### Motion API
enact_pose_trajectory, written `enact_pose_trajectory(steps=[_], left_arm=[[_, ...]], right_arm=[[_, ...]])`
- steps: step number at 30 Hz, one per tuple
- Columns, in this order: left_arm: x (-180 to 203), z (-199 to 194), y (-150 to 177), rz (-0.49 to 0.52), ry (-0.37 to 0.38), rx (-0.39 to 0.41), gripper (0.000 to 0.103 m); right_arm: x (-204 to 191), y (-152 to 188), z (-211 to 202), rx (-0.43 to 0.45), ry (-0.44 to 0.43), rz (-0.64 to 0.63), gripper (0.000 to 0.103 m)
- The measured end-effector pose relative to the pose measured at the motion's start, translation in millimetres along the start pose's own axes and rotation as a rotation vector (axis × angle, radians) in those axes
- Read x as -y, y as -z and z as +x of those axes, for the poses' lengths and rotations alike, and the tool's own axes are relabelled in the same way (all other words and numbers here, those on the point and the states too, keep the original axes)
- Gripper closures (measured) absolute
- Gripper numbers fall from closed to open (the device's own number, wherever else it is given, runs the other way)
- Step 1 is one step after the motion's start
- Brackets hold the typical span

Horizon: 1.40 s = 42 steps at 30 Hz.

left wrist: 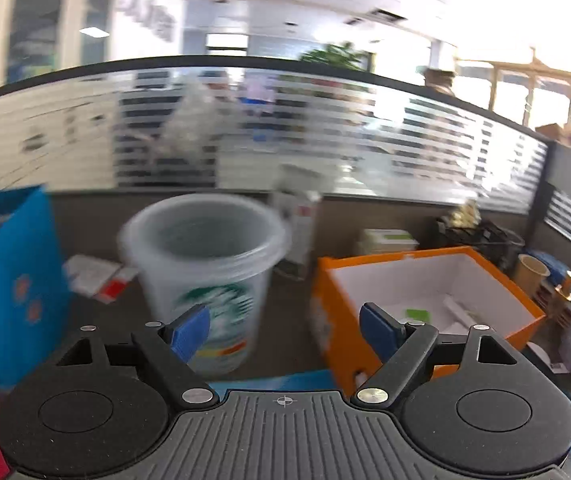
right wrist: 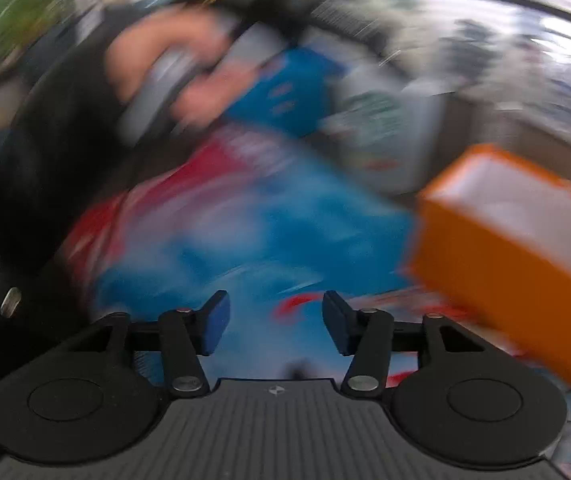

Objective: Organize rigid objects
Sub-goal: 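Grasp the black marker with the right tool while the left tool grasps the black tape roll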

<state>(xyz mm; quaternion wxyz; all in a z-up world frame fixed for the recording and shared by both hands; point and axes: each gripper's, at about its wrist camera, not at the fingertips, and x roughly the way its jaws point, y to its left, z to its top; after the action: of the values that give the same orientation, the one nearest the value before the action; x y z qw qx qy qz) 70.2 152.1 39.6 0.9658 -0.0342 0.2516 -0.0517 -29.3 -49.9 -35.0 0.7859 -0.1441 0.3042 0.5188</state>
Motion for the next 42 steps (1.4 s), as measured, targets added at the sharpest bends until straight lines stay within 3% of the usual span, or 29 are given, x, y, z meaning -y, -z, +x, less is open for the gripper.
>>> enact_pose_trajectory(steps=[4,7,11,15,16,17,19,29,33,37,42], left_arm=[[-16,-11,22,-0.057,-0.016,-0.007,0.013],[-12,-5,38,-0.048,0.007,-0.032,0.0],[7,7,64,0.035,0.072,-0.113,0.0],[32,33,83,0.105,0.086,-0.188,0.0],[37,38,87,0.113,0.098,-0.204,0.0],[40,41,90,0.119,0.112,-0.213,0.0],[47,44,96,0.134,0.131,-0.223,0.0],[100,42,119,0.289,0.095,-0.166,0.0],[113,37,124,0.359,-0.023,-0.041,0.0],[123,34,130,0.38,0.079,-0.045,0.0],[134,54,144,0.421,0.049,-0.086,0.0]], right_arm=[[-36,1,31,-0.058,-0.075,-0.118,0.058],[-44,7,48,-0.106,-0.075,-0.165,0.056],[-58,24,58,-0.146,-0.036,-0.205,0.056],[-60,36,63,-0.139,-0.008,-0.185,0.058],[-59,38,62,-0.138,-0.003,-0.177,0.064],[-58,38,61,-0.134,0.007,-0.162,0.077],[-53,39,61,-0.13,0.053,-0.134,0.088],[9,70,22,-0.09,0.264,0.072,0.09],[28,87,3,-0.065,0.319,0.148,0.09],[39,98,-11,-0.051,0.359,0.189,0.09],[53,106,-23,-0.026,0.385,0.239,0.09]])
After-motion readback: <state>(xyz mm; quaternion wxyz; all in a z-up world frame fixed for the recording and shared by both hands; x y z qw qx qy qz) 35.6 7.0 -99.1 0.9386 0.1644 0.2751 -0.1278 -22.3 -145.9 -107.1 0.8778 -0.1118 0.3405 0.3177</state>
